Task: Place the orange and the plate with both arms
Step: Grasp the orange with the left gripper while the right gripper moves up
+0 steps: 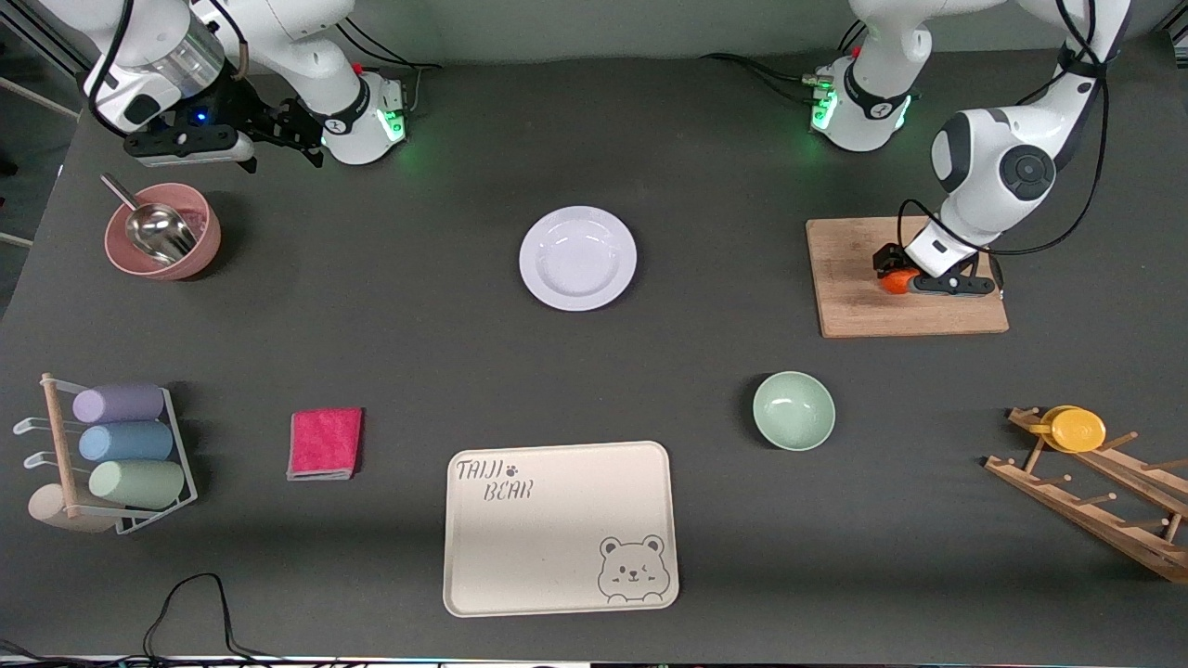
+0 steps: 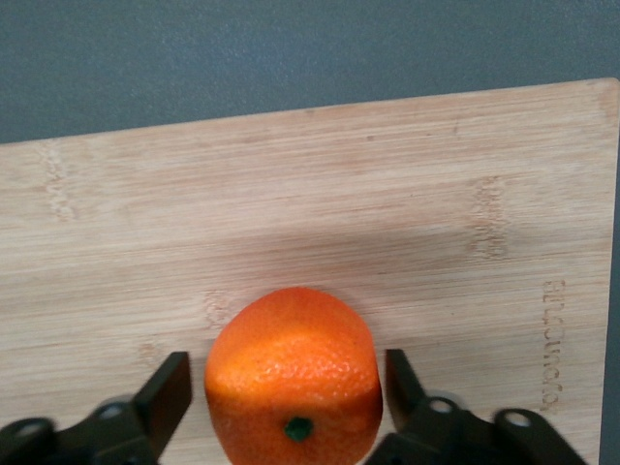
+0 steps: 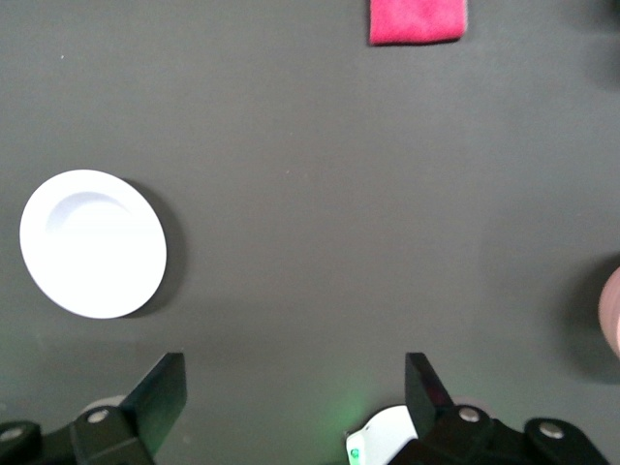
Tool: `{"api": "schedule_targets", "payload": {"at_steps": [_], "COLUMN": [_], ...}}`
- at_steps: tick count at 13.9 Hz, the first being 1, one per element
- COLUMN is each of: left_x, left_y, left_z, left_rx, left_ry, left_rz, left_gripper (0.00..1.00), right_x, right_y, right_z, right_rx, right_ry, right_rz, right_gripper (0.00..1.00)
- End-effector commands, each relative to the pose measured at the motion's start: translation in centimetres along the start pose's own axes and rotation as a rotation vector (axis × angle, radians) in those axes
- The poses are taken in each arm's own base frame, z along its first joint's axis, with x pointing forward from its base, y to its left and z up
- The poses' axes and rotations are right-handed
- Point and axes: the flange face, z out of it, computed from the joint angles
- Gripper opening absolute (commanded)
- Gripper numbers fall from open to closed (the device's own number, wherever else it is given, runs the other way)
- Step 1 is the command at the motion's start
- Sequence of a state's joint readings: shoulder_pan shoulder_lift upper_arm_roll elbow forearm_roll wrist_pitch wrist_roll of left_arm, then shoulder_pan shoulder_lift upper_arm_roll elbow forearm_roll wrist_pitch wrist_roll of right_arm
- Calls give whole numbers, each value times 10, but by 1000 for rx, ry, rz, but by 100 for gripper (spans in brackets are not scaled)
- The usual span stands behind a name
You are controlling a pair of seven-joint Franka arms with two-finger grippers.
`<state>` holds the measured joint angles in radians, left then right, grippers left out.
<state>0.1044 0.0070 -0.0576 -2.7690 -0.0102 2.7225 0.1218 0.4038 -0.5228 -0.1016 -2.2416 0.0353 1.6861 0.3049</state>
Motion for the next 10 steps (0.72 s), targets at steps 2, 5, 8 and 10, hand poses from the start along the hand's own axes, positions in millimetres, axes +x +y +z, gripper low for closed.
{"api": "schedule_targets", "payload": {"at_steps": [2,5,8,10], "left_x": [-5,14,33,51], "left_y": [6,15,19,29], "left_z": [-4,-18,-48,-83], "left_rx": [0,2,1,2], "left_ry": [11,21,-16,-62], "left_rz": [-7,5,0,16], "left_gripper": [0,0,0,0], "right_x": [7,13,12,14], "right_y": [27,56,54,51], "right_z": [20,54,100,129], "right_rx": [192,412,562,632], "right_ry": [-71,-121,-126,-133], "right_rz": [-42,-42,-34,-62], "right_gripper": [100,100,100,100]}}
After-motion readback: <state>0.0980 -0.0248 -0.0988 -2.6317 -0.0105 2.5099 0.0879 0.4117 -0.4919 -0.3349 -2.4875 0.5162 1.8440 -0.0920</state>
